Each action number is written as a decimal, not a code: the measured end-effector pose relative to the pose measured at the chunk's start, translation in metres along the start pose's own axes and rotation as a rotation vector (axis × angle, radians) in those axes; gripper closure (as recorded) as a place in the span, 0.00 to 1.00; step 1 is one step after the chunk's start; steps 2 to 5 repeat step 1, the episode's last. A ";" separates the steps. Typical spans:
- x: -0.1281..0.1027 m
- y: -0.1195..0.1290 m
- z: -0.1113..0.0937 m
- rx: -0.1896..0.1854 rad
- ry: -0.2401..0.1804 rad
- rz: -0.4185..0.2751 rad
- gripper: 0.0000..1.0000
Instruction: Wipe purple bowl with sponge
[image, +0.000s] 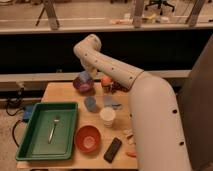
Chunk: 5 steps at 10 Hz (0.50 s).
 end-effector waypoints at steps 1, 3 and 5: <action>0.002 0.001 0.001 -0.036 0.000 0.046 1.00; 0.002 0.001 0.001 -0.036 0.000 0.046 1.00; 0.002 0.001 0.001 -0.036 0.000 0.046 1.00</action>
